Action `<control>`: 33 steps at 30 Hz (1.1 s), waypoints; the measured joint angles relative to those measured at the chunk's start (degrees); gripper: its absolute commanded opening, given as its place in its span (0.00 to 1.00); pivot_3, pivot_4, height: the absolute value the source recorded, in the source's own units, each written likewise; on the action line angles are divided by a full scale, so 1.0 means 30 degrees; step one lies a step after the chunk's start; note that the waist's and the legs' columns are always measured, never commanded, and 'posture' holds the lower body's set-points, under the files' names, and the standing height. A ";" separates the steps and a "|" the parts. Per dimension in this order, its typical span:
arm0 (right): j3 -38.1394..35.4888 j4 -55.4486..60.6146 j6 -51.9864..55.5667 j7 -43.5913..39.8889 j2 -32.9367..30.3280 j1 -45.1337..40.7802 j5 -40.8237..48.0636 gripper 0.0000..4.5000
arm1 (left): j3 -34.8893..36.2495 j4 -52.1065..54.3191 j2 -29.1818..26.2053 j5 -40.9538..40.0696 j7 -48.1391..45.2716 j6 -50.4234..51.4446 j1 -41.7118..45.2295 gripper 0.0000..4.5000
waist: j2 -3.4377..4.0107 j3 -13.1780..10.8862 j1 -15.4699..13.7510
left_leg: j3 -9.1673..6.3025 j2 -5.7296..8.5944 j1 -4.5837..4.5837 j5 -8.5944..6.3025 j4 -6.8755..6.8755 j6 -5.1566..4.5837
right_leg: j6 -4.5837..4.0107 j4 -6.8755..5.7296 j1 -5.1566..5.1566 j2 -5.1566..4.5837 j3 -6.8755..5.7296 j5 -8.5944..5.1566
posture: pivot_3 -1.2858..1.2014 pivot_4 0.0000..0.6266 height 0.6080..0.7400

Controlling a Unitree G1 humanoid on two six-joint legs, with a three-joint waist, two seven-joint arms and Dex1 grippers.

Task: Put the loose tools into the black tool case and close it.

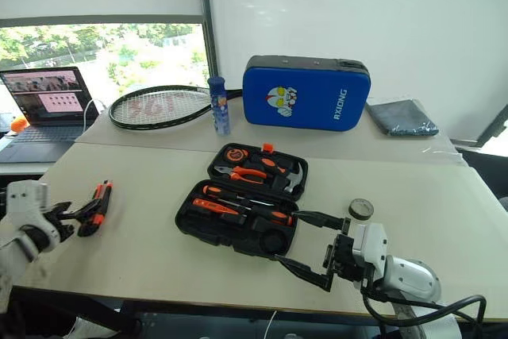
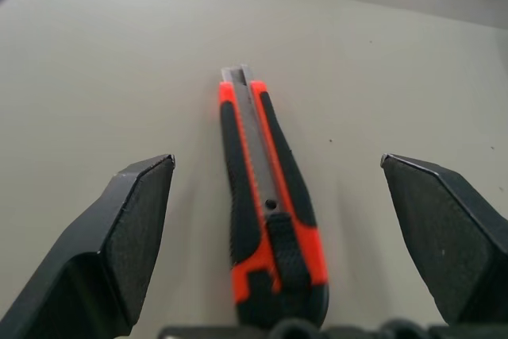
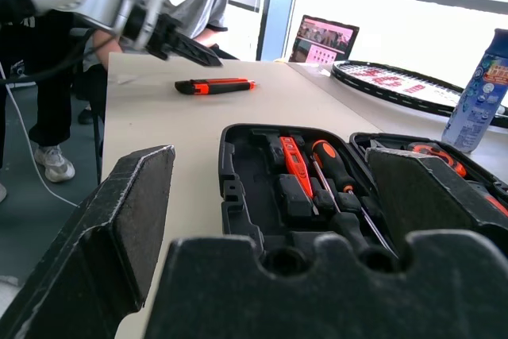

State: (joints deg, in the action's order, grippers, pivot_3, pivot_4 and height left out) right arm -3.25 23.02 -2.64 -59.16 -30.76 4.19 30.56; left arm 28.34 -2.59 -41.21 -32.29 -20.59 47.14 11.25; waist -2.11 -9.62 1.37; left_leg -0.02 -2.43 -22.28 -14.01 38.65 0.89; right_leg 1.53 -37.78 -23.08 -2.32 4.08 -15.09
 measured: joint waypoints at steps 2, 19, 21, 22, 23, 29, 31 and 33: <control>0.0189 -0.0002 0.0202 0.0015 -0.0019 -0.0248 -0.0006 1.00 | -0.0704 -0.1199 -0.0243 0.0434 0.0414 0.1063 0.1040 1.00 | -0.0003 -0.0002 0.0085 | -0.0005 0.0008 -0.0015 -0.0002 -0.0010 0.0003 | -0.0005 -0.0037 -0.0034 -0.0001 0.0001 0.0002 | 0.52 0.24 1.00; 0.0089 0.0115 0.0327 0.0656 0.0274 -0.0795 0.0046 1.00 | -0.2604 -0.5666 -0.1832 0.2547 -0.2457 -0.0023 0.3737 0.37 | -0.0003 -0.0005 -0.0067 | -0.0010 0.0036 -0.0006 0.0007 -0.0043 0.0020 | -0.0006 -0.0049 -0.0036 -0.0029 -0.0004 0.0001 | 0.52 0.24 1.00; -0.0111 0.0512 0.0335 0.0856 0.0271 -0.0675 0.0240 1.00 | -0.2416 -0.5954 -0.1855 0.2311 -0.4706 -0.1964 0.3745 0.37 | -0.0026 -0.0018 -0.0110 | -0.0010 0.0034 -0.0030 0.0010 -0.0042 0.0025 | -0.0009 -0.0043 -0.0054 -0.0028 -0.0014 0.0002 | 0.52 0.24 1.00; -0.0321 0.0886 0.0348 0.1035 0.0268 -0.0418 0.0464 1.00 | -0.2371 -0.5949 -0.1922 0.2000 -0.6189 -0.3115 0.3798 0.37 | -0.0028 -0.0020 -0.0137 | -0.0010 0.0033 -0.0054 0.0010 -0.0042 0.0026 | -0.0010 -0.0030 -0.0067 -0.0029 -0.0020 0.0002 | 0.52 0.24 1.00; -0.0606 0.1346 0.0460 0.1211 0.0203 -0.0197 0.0704 1.00 | -0.2392 -0.5859 -0.2124 0.1675 -0.8181 -0.4459 0.4004 0.37 | -0.0028 -0.0020 -0.0209 | -0.0012 0.0034 -0.0069 0.0011 -0.0041 0.0027 | -0.0012 -0.0017 -0.0067 -0.0031 -0.0031 0.0003 | 0.52 0.24 1.00; -0.2375 0.3344 0.2103 0.2247 -0.1400 0.2377 0.1500 1.00 | -0.6382 -0.5193 -0.2912 0.2188 -1.8463 -1.0738 0.7164 0.37 | -0.0005 -0.0013 -0.0556 | -0.0001 0.0107 -0.0083 0.0010 -0.0040 0.0023 | 0.0031 0.0064 -0.0023 -0.0085 -0.0019 -0.0003 | 0.52 0.24 1.00; -0.2722 0.3575 0.2334 0.2254 -0.1936 0.3295 0.1413 1.00 | -0.8076 -0.5414 -0.2814 0.2907 -2.0481 -1.1855 0.7835 0.37 | -0.0005 -0.0013 -0.0568 | -0.0001 0.0105 -0.0083 0.0010 -0.0039 0.0021 | 0.0034 0.0065 -0.0024 -0.0078 -0.0015 -0.0006 | 0.52 0.24 1.00; -0.3203 0.3755 0.2710 0.2439 -0.2306 0.4356 0.1103 1.00 | -1.0501 -0.6143 -0.2368 0.4103 -2.2871 -1.3975 0.8841 0.37 | -0.0005 -0.0014 -0.0445 | -0.0002 0.0100 -0.0093 0.0011 -0.0035 0.0018 | 0.0035 0.0055 -0.0031 -0.0057 -0.0008 -0.0006 | 0.52 0.24 1.00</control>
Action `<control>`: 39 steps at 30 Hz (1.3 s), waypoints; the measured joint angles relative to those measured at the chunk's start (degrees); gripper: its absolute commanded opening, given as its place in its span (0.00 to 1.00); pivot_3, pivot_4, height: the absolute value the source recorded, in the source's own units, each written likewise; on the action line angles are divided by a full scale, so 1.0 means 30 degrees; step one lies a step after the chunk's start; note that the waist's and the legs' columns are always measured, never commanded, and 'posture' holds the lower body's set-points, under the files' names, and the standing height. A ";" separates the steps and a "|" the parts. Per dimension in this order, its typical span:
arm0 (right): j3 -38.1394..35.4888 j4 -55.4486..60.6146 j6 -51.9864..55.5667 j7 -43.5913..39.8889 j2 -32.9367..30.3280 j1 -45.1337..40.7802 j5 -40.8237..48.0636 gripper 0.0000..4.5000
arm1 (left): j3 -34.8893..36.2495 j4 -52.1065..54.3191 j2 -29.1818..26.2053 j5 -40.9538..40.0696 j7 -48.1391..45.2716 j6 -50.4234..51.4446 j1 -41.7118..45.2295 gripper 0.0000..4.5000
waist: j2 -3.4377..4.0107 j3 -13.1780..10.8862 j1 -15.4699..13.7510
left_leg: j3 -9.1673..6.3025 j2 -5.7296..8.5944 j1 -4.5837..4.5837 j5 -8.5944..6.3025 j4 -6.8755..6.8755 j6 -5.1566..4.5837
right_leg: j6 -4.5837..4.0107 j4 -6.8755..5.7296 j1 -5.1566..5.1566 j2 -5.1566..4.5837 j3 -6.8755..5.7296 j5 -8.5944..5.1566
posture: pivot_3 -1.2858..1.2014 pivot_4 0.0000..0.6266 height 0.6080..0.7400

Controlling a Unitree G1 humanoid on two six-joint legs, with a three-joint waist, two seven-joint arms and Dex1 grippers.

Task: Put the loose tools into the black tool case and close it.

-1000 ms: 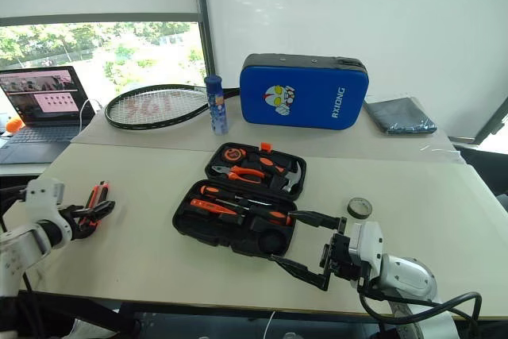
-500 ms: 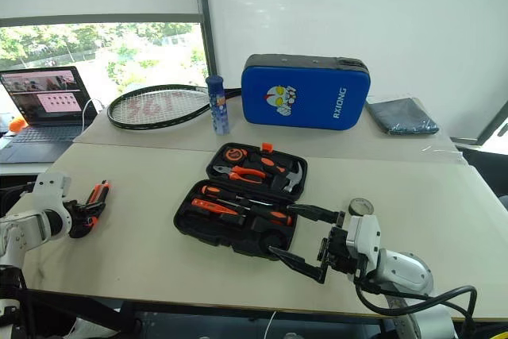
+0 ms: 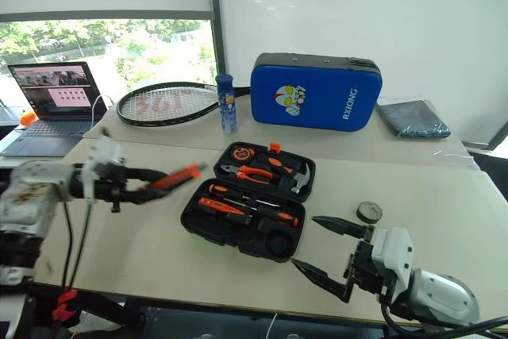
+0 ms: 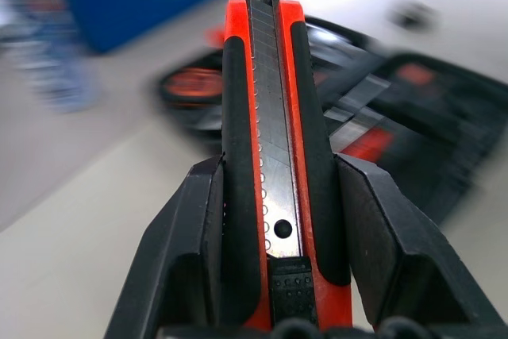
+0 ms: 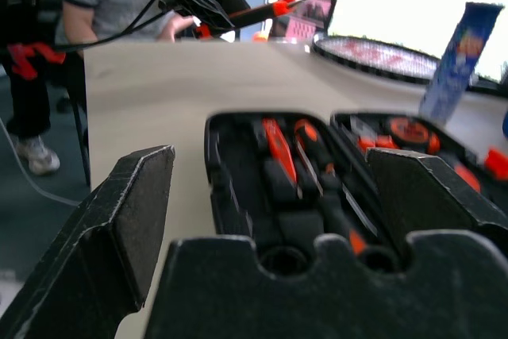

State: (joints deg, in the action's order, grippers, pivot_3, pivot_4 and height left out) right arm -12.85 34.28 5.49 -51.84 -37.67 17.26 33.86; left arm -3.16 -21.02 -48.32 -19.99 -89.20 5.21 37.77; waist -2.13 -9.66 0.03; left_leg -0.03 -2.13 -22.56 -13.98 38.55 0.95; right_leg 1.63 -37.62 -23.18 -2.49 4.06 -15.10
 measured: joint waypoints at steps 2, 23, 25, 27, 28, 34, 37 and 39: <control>-0.0278 0.0261 0.0430 0.0335 -0.0186 0.0809 -0.0230 1.00 | -0.2314 -0.0555 0.0521 0.0892 -0.0822 -0.1619 0.0951 0.37 | 0.0000 0.0000 0.0146 | -0.0010 -0.0004 -0.0004 0.0000 0.0011 -0.0003 | 0.0003 -0.0008 0.0000 0.0006 0.0005 -0.0001 | 0.52 0.24 1.00; 0.1022 0.2638 0.2978 0.2484 -0.0434 0.1373 -0.1092 1.00 | -0.6568 -0.8669 0.5394 0.5773 -0.1027 -0.9605 0.5646 0.37 | 0.0000 0.0000 0.0248 | -0.0046 0.0017 -0.0077 -0.0001 0.0124 -0.0023 | 0.0136 -0.0014 0.0002 0.0004 0.0005 -0.0022 | 0.52 0.24 1.00; 0.1027 0.2641 0.3050 0.2543 -0.0434 0.1312 -0.1092 1.00 | -0.6793 -0.8685 0.5409 0.5813 -0.1041 -0.9611 0.5698 0.37 | 0.0001 0.0000 0.0220 | -0.0051 0.0021 -0.0079 -0.0001 0.0128 -0.0024 | 0.0137 -0.0010 0.0008 0.0003 0.0006 -0.0020 | 0.52 0.24 1.00; 0.1030 0.2640 0.3106 0.2609 -0.0435 0.1298 -0.1092 1.00 | -0.6907 -0.8682 0.5402 0.5791 -0.1045 -0.9628 0.5722 0.37 | 0.0002 0.0001 0.0215 | -0.0051 0.0021 -0.0079 -0.0001 0.0128 -0.0024 | 0.0136 -0.0009 0.0009 0.0001 0.0006 -0.0019 | 0.52 0.24 1.00; 0.1032 0.2640 0.3116 0.2660 -0.0435 0.1277 -0.1094 1.00 | -0.6982 -0.8680 0.5389 0.5743 -0.1046 -0.9618 0.5721 0.37 | 0.0004 0.0002 0.0215 | -0.0052 0.0021 -0.0078 -0.0001 0.0128 -0.0024 | 0.0136 -0.0010 0.0010 0.0002 0.0006 -0.0018 | 0.52 0.24 1.00; 0.1088 0.2604 0.3120 0.2675 -0.0437 0.1053 -0.1130 1.00 | -0.7371 -0.8730 0.5369 0.5479 -0.1041 -0.9621 0.5782 0.37 | 0.0010 0.0006 0.0194 | -0.0054 0.0024 -0.0076 0.0000 0.0131 -0.0025 | 0.0138 -0.0008 0.0018 0.0000 0.0005 -0.0018 | 0.52 0.24 1.00; 0.1118 0.2403 0.3120 0.2644 -0.0440 0.0886 -0.1142 1.00 | -0.7240 -0.9043 0.5677 0.5788 -0.1031 -0.9358 0.5984 0.37 | 0.0021 0.0013 0.0121 | -0.0061 0.0037 -0.0071 0.0001 0.0136 -0.0026 | 0.0140 -0.0006 0.0036 -0.0003 0.0006 -0.0017 | 0.52 0.24 1.00; 0.1134 0.2246 0.3121 0.2550 -0.0441 0.0683 -0.1142 1.00 | -0.7003 -0.9227 0.5900 0.5928 -0.1010 -0.9251 0.6034 0.61 | 0.0025 0.0015 0.0042 | -0.0065 0.0050 -0.0072 0.0012 0.0144 -0.0043 | 0.0157 -0.0006 0.0042 -0.0005 0.0015 -0.0017 | 0.52 0.24 1.00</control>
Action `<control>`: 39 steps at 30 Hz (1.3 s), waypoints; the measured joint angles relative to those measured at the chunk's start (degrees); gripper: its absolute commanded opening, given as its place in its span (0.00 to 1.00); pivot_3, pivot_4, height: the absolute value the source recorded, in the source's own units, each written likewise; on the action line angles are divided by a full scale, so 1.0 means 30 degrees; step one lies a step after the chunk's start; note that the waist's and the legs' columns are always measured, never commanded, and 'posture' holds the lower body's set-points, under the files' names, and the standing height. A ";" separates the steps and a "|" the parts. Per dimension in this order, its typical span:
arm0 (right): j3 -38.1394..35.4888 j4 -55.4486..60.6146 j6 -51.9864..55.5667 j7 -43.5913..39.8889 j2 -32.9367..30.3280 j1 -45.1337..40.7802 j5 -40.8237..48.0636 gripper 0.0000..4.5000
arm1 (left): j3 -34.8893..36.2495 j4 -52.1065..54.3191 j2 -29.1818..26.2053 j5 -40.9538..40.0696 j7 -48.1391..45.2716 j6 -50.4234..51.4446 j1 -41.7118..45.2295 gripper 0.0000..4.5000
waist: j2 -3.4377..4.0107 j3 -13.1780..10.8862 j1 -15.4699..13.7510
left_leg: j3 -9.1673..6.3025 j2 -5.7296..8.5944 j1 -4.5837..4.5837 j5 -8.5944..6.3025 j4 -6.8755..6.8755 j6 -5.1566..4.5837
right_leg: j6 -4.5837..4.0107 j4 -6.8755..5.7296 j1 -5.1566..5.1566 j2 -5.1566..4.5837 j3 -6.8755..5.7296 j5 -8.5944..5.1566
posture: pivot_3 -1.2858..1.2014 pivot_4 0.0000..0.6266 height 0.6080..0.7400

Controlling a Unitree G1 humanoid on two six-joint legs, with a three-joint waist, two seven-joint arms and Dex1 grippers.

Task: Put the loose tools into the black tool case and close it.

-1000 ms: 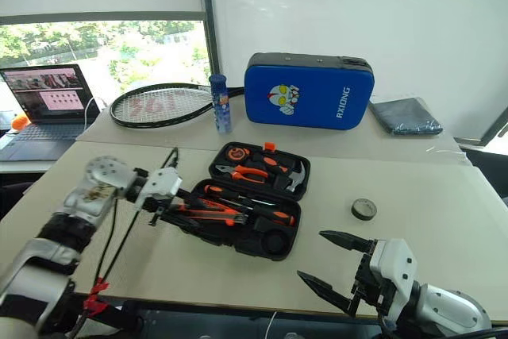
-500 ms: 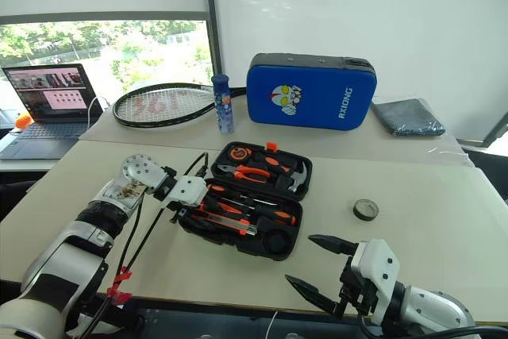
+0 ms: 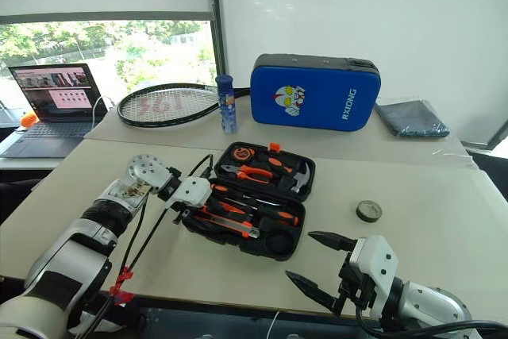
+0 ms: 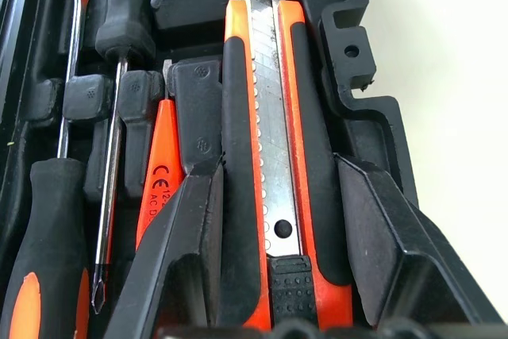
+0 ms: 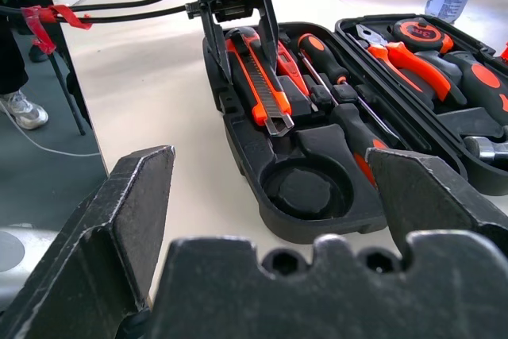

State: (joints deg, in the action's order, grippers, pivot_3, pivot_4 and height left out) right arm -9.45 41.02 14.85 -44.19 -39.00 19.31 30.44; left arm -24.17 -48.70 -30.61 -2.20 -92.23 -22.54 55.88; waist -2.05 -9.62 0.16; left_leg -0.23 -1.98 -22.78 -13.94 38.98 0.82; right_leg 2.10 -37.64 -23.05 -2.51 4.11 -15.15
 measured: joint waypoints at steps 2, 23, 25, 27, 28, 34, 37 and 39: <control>0.0002 -0.0039 -0.0001 -0.0139 -0.0003 -0.0036 0.0000 1.00 | 0.0263 -0.0225 0.0098 -0.0049 0.0192 0.0026 0.0011 0.77 | -0.0002 -0.0001 0.0018 | -0.0006 -0.0002 -0.0014 0.0001 0.0002 -0.0002 | 0.0020 0.0005 -0.0010 0.0004 0.0000 -0.0010 | 0.52 0.24 1.00; 0.0331 -0.1516 -0.0107 -0.1067 0.0232 -0.0320 -0.0380 1.00 | 0.0158 0.3880 -0.2401 -0.6029 -0.0033 0.2159 -0.1834 0.02 | -0.0005 -0.0013 0.0233 | -0.0041 0.0001 -0.0069 -0.0008 0.0000 -0.0019 | -0.0063 -0.0002 -0.0063 0.0008 -0.0003 0.0034 | 0.52 0.24 1.00; 0.0385 -0.1517 -0.0211 -0.1098 0.0283 -0.0365 -0.0384 1.00 | 0.0175 0.3872 -0.2239 -0.5800 -0.0035 0.2050 -0.2119 0.02 | -0.0005 -0.0013 0.0196 | -0.0040 0.0005 -0.0068 -0.0008 0.0002 -0.0019 | -0.0060 0.0002 -0.0055 0.0003 -0.0003 0.0033 | 0.52 0.24 1.00; 0.0480 -0.1517 -0.0239 -0.1128 0.0313 -0.0402 -0.0404 1.00 | 0.0247 0.3773 -0.2019 -0.5429 -0.0030 0.1915 -0.2244 0.02 | -0.0005 -0.0013 0.0162 | -0.0041 0.0006 -0.0072 -0.0008 0.0003 -0.0019 | -0.0061 0.0007 -0.0054 0.0003 -0.0004 0.0033 | 0.52 0.24 1.00; 0.0530 -0.1518 -0.0243 -0.1142 0.0324 -0.0421 -0.0446 1.00 | 0.0283 0.3565 -0.1850 -0.5171 -0.0020 0.1676 -0.2254 0.02 | -0.0005 -0.0013 0.0160 | -0.0041 0.0009 -0.0071 -0.0008 0.0003 -0.0019 | -0.0060 0.0008 -0.0053 0.0003 -0.0003 0.0033 | 0.52 0.24 1.00; 0.0676 -0.1517 -0.0246 -0.1160 0.0367 -0.0514 -0.0706 1.00 | 0.1008 0.2683 -0.0794 -0.3665 0.0598 0.1267 -0.2329 0.02 | -0.0005 -0.0013 0.0208 | -0.0042 0.0007 -0.0065 -0.0009 0.0001 -0.0019 | -0.0062 0.0001 -0.0055 0.0007 -0.0003 0.0034 | 0.52 0.24 1.00; 0.0688 -0.1517 -0.0245 -0.1160 0.0373 -0.0522 -0.0706 1.00 | 0.1146 0.2465 -0.0637 -0.3070 0.0660 0.1077 -0.2328 0.02 | -0.0004 -0.0013 0.0247 | -0.0044 0.0005 -0.0052 -0.0008 0.0000 -0.0019 | -0.0062 -0.0005 -0.0044 0.0009 -0.0002 0.0034 | 0.52 0.24 1.00; 0.0725 -0.1515 -0.0245 -0.1157 0.0390 -0.0535 -0.0706 1.00 | 0.1277 0.2400 -0.0493 -0.2849 0.0727 0.0997 -0.2328 0.02 | -0.0004 -0.0013 0.0227 | -0.0043 0.0007 -0.0044 -0.0008 0.0003 -0.0019 | -0.0062 -0.0006 -0.0032 0.0007 -0.0002 0.0034 | 0.52 0.24 1.00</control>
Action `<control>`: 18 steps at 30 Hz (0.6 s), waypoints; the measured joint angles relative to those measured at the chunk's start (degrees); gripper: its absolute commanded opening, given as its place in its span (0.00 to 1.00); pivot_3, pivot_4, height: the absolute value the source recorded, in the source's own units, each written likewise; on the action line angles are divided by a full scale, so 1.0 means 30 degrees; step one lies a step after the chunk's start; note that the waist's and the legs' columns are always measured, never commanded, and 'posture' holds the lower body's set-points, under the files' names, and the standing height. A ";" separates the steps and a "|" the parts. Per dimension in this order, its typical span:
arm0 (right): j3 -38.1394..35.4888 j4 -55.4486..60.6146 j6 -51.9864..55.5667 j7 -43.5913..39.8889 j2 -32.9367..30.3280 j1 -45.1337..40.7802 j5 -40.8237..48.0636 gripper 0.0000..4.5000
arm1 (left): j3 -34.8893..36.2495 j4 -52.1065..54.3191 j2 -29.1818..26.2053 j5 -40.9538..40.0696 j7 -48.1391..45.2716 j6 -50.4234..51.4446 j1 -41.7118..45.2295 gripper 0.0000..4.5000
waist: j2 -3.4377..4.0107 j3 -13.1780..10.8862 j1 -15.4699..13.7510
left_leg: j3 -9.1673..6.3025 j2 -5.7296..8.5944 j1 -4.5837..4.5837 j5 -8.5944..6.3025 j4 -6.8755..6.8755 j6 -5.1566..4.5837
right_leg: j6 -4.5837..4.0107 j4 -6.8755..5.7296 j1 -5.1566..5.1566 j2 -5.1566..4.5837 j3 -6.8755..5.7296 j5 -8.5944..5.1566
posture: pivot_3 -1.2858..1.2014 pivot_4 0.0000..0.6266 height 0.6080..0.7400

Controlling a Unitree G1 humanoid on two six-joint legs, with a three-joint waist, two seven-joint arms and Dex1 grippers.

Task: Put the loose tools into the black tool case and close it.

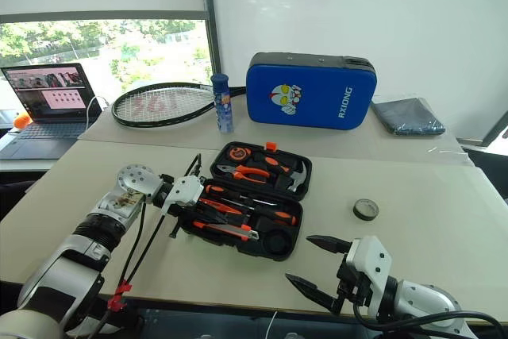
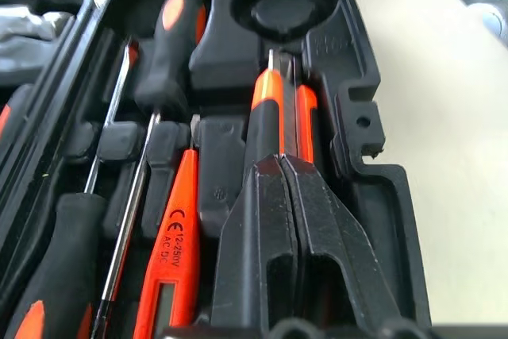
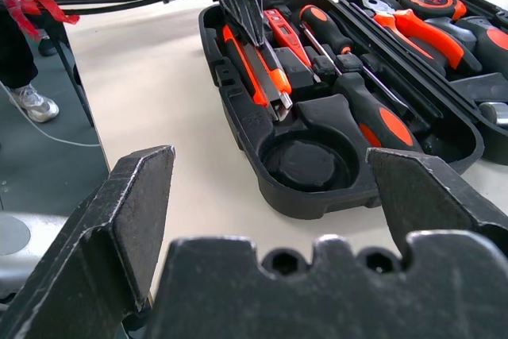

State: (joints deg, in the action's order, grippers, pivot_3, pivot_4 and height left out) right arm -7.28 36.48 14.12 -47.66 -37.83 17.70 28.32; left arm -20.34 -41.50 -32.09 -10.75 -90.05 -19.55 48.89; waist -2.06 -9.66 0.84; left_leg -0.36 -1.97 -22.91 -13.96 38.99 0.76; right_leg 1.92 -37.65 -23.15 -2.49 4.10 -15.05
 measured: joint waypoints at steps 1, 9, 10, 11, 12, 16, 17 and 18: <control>0.0015 0.0002 0.0000 0.0002 0.0015 0.0000 0.0000 1.00 | 0.0076 -0.0052 0.0082 0.0090 0.0034 0.0003 0.0000 0.02 | 0.0000 0.0000 -0.0003 | 0.0001 0.0001 0.0008 0.0000 0.0003 0.0001 | 0.0001 -0.0001 0.0008 -0.0001 0.0001 0.0000 | 0.52 0.24 1.00; 0.0149 0.0042 0.0005 0.0049 0.0034 0.0006 0.0005 1.00 | 0.0466 -0.0380 0.0688 0.0865 0.0557 0.0915 -0.0003 0.02 | 0.0015 0.0012 -0.0143 | -0.0003 0.0009 0.0145 0.0014 0.0015 -0.0004 | 0.0089 -0.0002 0.0164 -0.0003 0.0001 -0.0044 | 0.52 0.24 1.00; 0.0181 0.0054 0.0005 0.0054 0.0034 0.0008 0.0006 1.00 | 0.0435 -0.0390 0.0722 0.1059 0.0685 0.1203 -0.0014 0.02 | 0.0015 0.0011 -0.0149 | -0.0003 0.0007 0.0223 0.0012 0.0011 -0.0004 | 0.0117 0.0012 0.0255 -0.0003 0.0001 -0.0062 | 0.52 0.24 1.00; 0.0182 0.0100 0.0005 0.0056 0.0034 0.0019 0.0011 1.00 | 0.0410 -0.0414 0.0729 0.1361 0.0991 0.1433 -0.0070 0.02 | 0.0017 0.0013 -0.0131 | 0.0000 0.0006 0.0275 0.0012 0.0010 -0.0003 | 0.0139 0.0020 0.0298 -0.0003 0.0005 -0.0075 | 0.52 0.24 1.00; 0.0185 0.0145 0.0005 0.0057 0.0035 0.0046 0.0013 1.00 | 0.0385 -0.0449 0.0731 0.1616 0.1300 0.1719 -0.0125 0.02 | 0.0018 0.0014 -0.0086 | 0.0002 0.0002 0.0283 0.0012 0.0010 -0.0003 | 0.0143 0.0021 0.0304 0.0000 0.0007 -0.0079 | 0.52 0.24 1.00; 0.0184 0.0201 0.0006 0.0057 0.0040 0.0179 0.0023 1.00 | 0.0425 -0.0151 0.0668 0.1964 0.1507 0.2893 -0.0418 0.02 | 0.0072 0.0064 0.0007 | 0.0002 -0.0005 0.0292 0.0012 -0.0001 -0.0003 | 0.0136 0.0019 0.0301 0.0007 0.0012 -0.0085 | 0.52 0.24 1.00; 0.0185 0.0203 0.0006 0.0059 0.0045 0.0195 0.0022 1.00 | 0.0436 -0.0026 0.0665 0.2024 0.1574 0.3038 -0.0506 0.02 | 0.0110 0.0092 0.0007 | 0.0004 -0.0003 0.0293 0.0012 -0.0002 -0.0003 | 0.0137 0.0020 0.0302 0.0006 0.0016 -0.0085 | 0.52 0.24 1.00; 0.0186 0.0206 0.0006 0.0063 0.0057 0.0206 0.0022 1.00 | 0.0472 0.0066 0.0666 0.2029 0.1622 0.3130 -0.0591 0.02 | 0.0138 0.0113 0.0005 | 0.0005 -0.0002 0.0293 0.0011 -0.0004 -0.0003 | 0.0137 0.0020 0.0302 0.0005 0.0020 -0.0086 | 0.52 0.24 1.00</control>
State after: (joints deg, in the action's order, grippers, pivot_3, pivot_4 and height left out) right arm -6.72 37.09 14.14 -47.47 -37.65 18.32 28.39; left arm -18.92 -41.30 -30.10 -4.66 -85.18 -10.16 47.12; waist -1.65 -9.32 0.85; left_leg -0.34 -1.97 -22.03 -13.93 38.98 0.75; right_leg 2.33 -37.59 -22.24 -2.47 4.16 -15.31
